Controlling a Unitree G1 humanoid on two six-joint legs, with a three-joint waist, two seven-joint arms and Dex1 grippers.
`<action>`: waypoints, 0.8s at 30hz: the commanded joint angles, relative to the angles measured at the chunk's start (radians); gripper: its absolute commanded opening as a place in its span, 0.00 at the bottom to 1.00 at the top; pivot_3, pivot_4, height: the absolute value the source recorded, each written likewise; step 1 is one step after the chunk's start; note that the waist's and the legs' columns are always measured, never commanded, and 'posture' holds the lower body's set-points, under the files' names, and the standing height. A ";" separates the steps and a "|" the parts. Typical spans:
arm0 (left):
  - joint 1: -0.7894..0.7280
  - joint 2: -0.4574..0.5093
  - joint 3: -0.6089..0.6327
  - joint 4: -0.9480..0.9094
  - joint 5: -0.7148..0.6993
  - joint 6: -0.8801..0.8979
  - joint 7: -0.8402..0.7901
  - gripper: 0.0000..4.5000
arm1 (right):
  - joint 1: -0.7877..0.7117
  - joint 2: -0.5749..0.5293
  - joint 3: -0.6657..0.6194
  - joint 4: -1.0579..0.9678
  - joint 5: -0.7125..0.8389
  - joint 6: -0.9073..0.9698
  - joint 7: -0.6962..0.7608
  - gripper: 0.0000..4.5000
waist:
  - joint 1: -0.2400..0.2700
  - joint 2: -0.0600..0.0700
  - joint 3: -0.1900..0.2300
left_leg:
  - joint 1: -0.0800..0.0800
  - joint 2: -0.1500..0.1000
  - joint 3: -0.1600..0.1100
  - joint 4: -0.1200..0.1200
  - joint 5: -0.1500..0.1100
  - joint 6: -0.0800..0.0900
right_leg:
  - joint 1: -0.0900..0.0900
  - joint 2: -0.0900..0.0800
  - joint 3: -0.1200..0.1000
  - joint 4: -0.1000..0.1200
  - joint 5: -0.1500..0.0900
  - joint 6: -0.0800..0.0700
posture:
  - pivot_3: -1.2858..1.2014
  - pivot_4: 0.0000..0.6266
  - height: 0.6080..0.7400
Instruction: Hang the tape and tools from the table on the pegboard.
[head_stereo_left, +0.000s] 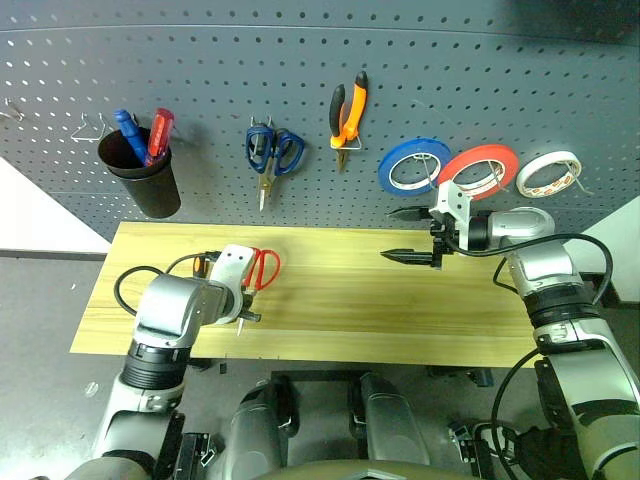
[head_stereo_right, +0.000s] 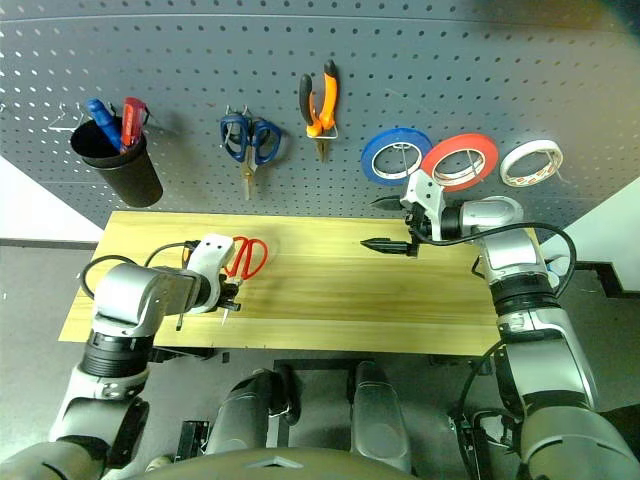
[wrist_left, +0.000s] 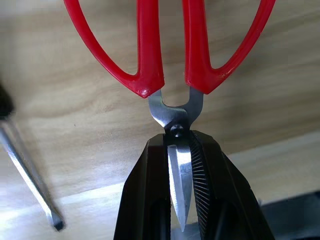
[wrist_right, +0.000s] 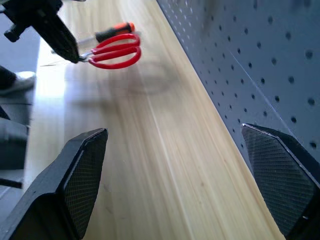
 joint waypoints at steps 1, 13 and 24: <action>0.057 0.104 0.000 -0.182 -0.049 -0.029 -0.061 0.06 | -0.002 -0.036 -0.038 -0.068 0.040 0.036 0.030 1.00 | -0.004 0.000 0.000 | 0.000 0.000 0.000 0.000 0.000 0.000 | 0.000 0.000 0.000 0.000 0.000 0.000 | 0.48 0.26 0.95; 0.504 0.204 0.174 -0.423 -0.010 -0.614 -0.208 0.06 | 0.050 -0.088 -0.088 -0.220 0.141 0.181 0.079 1.00 | -0.003 0.000 -0.017 | -0.002 0.000 0.000 0.000 -0.001 -0.001 | -0.002 -0.001 0.000 -0.001 0.000 -0.001 | 0.49 0.20 0.95; 0.646 0.068 0.202 -0.295 0.098 -1.236 -0.241 0.06 | 0.086 -0.117 -0.113 -0.333 0.225 0.264 0.107 1.00 | 0.017 0.000 -0.052 | -0.002 0.000 0.000 -0.001 -0.006 0.003 | -0.003 -0.001 -0.001 -0.003 0.000 -0.001 | 0.49 0.17 0.95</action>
